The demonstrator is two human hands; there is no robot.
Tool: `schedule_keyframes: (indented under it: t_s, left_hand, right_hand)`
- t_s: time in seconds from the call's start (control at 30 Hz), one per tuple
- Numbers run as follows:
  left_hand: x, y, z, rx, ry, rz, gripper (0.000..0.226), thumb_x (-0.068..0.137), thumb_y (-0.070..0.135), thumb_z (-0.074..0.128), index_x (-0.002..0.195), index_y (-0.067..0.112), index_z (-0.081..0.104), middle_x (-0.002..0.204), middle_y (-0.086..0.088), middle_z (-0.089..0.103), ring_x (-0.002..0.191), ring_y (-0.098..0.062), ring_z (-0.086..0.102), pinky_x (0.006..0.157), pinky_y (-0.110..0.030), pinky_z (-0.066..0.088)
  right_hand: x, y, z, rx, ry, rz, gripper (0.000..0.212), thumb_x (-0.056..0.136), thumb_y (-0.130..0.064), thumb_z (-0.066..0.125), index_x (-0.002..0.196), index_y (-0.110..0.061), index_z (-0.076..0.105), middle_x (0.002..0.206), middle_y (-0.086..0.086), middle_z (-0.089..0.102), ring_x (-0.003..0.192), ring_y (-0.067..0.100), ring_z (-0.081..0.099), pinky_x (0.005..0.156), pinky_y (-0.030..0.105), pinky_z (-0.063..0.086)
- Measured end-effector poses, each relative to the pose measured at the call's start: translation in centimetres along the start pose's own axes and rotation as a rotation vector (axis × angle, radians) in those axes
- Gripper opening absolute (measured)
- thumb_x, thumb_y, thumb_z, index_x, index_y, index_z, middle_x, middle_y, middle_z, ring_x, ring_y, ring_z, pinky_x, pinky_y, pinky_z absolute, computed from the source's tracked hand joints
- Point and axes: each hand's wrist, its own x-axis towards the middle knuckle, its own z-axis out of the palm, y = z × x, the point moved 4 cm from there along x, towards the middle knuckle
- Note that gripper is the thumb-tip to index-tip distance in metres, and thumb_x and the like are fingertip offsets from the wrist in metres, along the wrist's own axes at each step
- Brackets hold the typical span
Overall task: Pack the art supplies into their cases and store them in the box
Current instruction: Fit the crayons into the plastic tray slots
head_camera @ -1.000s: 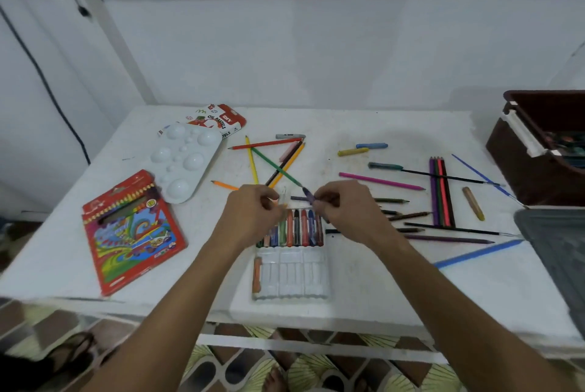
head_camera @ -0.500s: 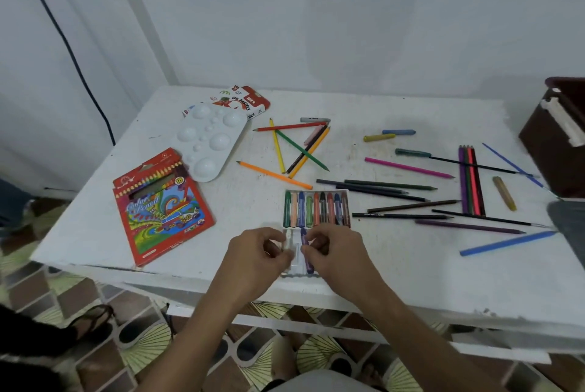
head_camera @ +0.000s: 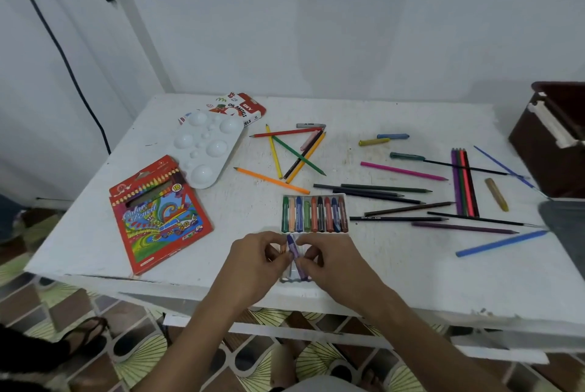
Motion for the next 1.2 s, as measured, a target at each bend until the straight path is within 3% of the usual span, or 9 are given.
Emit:
schedule_keyframes:
  t_s: [0.17,0.3,0.43,0.5,0.6,0.73,0.93,1.1,1.2]
  left_hand:
    - [-0.2,0.3,0.5,0.031,0.039,0.032,0.027,0.088,0.032,0.064,0.115,0.028,0.066,0.083,0.009,0.071,0.065,-0.004,0.064,0.065,-0.015,0.051]
    - [-0.3,0.9,0.9,0.122,0.074,0.078,0.022,0.09,0.032,0.062,0.11,0.025,0.068,0.092,0.007,0.071,0.067,-0.003,0.06,0.064,-0.009,0.042]
    - [-0.2,0.5,0.8,0.155,0.033,0.091,0.019,0.091,0.033,0.06,0.104,0.025,0.071,0.091,0.009,0.07,0.069,-0.003,0.061,0.063,-0.007,0.04]
    - [-0.2,0.3,0.5,0.143,0.019,0.106,0.024,0.09,0.035,0.061,0.111,0.027,0.068,0.091,0.011,0.067,0.071,-0.002,0.06,0.064,-0.006,0.039]
    - [0.2,0.2,0.2,0.161,-0.024,0.146,0.032,0.089,0.036,0.063,0.12,0.031,0.063,0.089,0.013,0.062,0.073,0.001,0.056,0.063,-0.004,0.036]
    - [0.6,0.2,0.0,0.215,-0.064,0.176,0.031,0.088,0.038,0.063,0.119,0.033,0.065,0.086,0.01,0.057,0.072,-0.002,0.053,0.061,-0.008,0.033]
    - [0.9,-0.1,0.1,0.228,-0.082,0.183,0.034,0.087,0.041,0.064,0.119,0.034,0.065,0.081,0.014,0.053,0.069,-0.003,0.053,0.06,-0.008,0.032]
    - [1.5,-0.2,-0.3,0.212,-0.143,0.176,0.03,0.083,0.042,0.068,0.113,0.037,0.068,0.076,0.015,0.056,0.066,-0.003,0.054,0.057,-0.009,0.036]
    - [2.6,0.6,-1.4,0.179,-0.206,0.192,0.02,0.082,0.042,0.069,0.102,0.038,0.071,0.069,0.014,0.057,0.061,0.0,0.053,0.054,-0.012,0.038]
  right_hand:
    - [0.4,0.0,0.1,0.002,-0.011,0.025,0.034,0.09,-0.018,0.059,0.123,-0.022,0.059,0.075,0.0,0.069,0.065,0.009,0.062,0.065,0.01,0.048]
    - [0.5,0.2,0.0,0.001,-0.011,0.041,0.034,0.09,-0.018,0.059,0.124,-0.022,0.058,0.069,-0.007,0.063,0.059,0.003,0.059,0.059,0.003,0.044]
    - [0.6,0.3,0.1,-0.089,-0.023,0.013,0.026,0.091,-0.019,0.056,0.115,-0.02,0.065,0.062,-0.015,0.051,0.053,0.003,0.051,0.056,0.005,0.036]
    - [0.4,0.4,0.0,-0.121,-0.025,0.003,0.025,0.091,-0.02,0.055,0.113,-0.019,0.067,0.068,-0.011,0.053,0.057,0.003,0.047,0.057,0.005,0.031]
    - [0.3,0.3,-0.2,-0.19,-0.012,-0.029,0.028,0.092,-0.026,0.056,0.118,-0.022,0.065,0.093,-0.002,0.059,0.074,0.004,0.045,0.065,0.008,0.03]
    - [0.6,0.4,-0.3,-0.218,-0.033,-0.054,0.034,0.091,-0.032,0.057,0.124,-0.027,0.059,0.094,-0.011,0.042,0.085,0.005,0.041,0.077,0.018,0.032]
    - [0.8,1.2,0.3,-0.276,-0.106,-0.03,0.041,0.088,-0.042,0.06,0.127,-0.031,0.057,0.11,-0.004,0.05,0.097,0.009,0.046,0.086,0.023,0.042]
    - [1.5,1.6,0.0,-0.211,-0.16,-0.022,0.036,0.083,-0.041,0.066,0.117,-0.031,0.065,0.084,-0.012,0.041,0.076,0.003,0.041,0.062,0.013,0.029]
    - [2.5,1.2,-1.5,-0.132,-0.2,-0.023,0.027,0.083,-0.036,0.068,0.108,-0.026,0.069,0.078,-0.003,0.055,0.063,0.004,0.043,0.054,0.011,0.035]
